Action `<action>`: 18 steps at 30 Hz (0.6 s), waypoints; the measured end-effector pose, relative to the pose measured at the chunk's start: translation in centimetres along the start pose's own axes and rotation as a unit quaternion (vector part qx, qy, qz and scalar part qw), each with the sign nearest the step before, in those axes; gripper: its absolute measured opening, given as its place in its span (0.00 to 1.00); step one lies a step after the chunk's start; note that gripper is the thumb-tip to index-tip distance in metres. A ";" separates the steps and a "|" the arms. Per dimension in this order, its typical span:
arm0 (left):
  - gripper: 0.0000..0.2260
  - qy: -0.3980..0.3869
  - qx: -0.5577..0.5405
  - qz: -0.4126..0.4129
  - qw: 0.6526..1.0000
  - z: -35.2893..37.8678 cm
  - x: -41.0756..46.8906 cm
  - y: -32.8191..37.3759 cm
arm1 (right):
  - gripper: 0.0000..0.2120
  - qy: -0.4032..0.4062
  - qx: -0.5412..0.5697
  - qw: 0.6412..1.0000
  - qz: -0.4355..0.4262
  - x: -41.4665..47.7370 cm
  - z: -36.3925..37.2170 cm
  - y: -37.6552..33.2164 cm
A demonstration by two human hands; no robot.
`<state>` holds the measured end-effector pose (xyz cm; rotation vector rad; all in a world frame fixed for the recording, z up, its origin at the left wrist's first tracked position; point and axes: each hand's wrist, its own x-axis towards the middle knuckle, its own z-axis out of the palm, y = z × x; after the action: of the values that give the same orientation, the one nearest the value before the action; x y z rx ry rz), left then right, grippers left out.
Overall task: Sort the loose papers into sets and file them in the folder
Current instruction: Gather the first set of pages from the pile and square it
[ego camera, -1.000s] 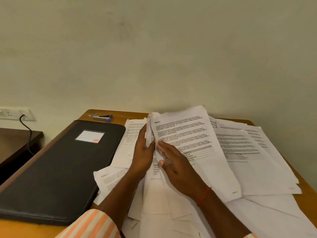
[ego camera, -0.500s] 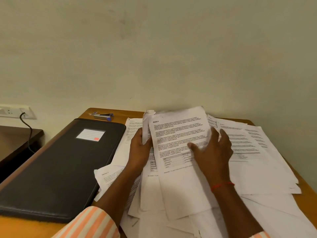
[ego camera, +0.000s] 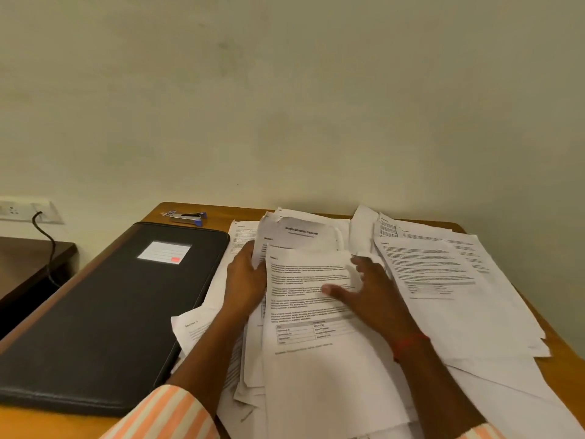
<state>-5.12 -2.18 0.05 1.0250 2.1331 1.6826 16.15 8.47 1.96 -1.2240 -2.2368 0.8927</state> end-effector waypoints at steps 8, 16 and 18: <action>0.09 0.038 -0.066 -0.018 0.997 -1.2 0.4 0.2 | 0.30 0.037 0.032 0.998 0.033 0.8 -1.0 1.8; 0.13 -0.066 0.021 -0.044 0.997 -2.6 1.1 -0.9 | 0.19 0.305 -0.207 0.919 0.143 1.9 -6.0 7.4; 0.13 -0.107 0.052 -0.054 0.991 -2.8 1.0 -0.9 | 0.25 0.306 -0.232 0.905 0.184 2.0 -5.9 7.8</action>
<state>-7.83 -3.69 0.33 1.0461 2.1126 1.3590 23.38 15.21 0.65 -1.8686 -1.7613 0.0245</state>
